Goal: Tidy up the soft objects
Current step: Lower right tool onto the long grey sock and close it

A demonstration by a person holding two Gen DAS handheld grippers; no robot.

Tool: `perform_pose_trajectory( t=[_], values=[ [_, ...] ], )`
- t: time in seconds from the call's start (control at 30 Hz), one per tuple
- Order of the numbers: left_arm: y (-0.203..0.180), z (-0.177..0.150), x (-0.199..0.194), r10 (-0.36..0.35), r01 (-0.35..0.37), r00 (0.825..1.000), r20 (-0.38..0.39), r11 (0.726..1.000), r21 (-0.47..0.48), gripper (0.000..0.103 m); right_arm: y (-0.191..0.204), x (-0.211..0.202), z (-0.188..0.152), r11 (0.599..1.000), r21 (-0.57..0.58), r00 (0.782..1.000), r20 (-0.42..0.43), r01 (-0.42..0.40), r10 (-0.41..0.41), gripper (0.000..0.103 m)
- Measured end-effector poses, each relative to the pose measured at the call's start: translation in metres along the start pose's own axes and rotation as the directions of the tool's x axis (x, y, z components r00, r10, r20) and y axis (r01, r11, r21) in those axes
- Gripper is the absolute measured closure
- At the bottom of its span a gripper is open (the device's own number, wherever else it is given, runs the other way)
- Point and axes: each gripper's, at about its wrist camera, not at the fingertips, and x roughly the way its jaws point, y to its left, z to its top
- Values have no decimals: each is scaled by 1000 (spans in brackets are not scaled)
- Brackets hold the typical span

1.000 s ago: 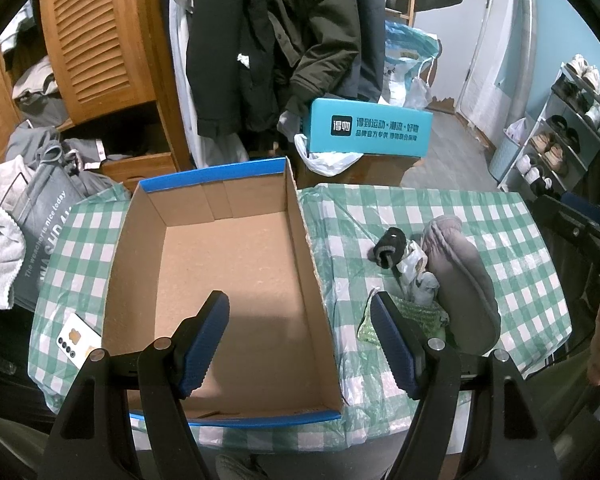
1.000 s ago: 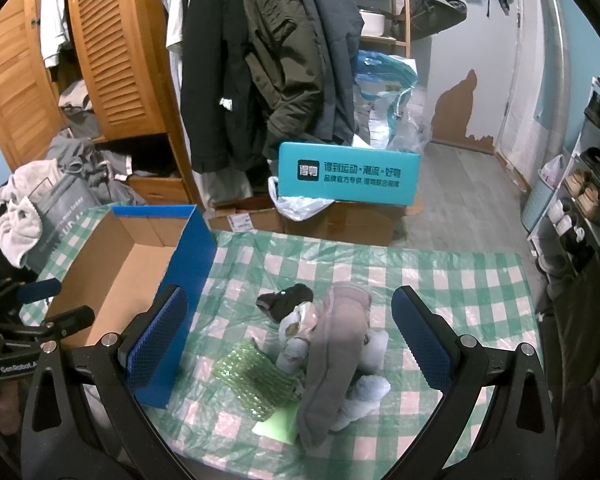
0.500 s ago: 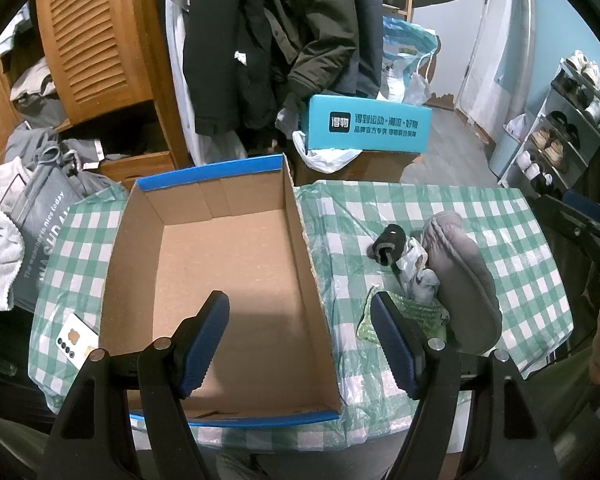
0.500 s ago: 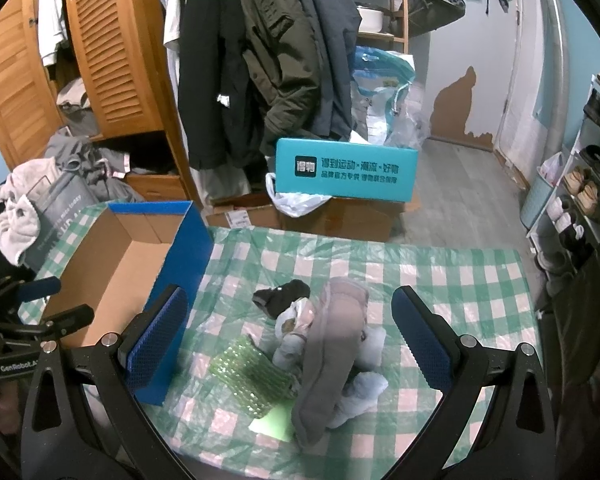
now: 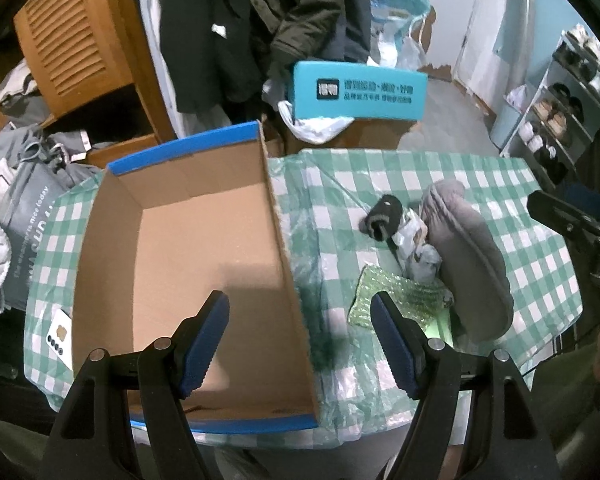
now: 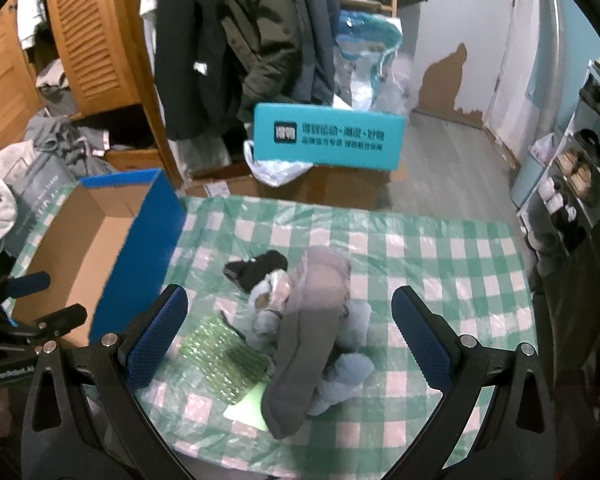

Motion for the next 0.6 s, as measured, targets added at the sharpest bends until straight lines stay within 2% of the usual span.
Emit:
perform_pose_trajectory(
  t=[0.6],
  values=[
    [-46,11,41,-31,37,992,-124,998,52,28,-19,52,-8,998,57,988,-155,3,6,2]
  ],
)
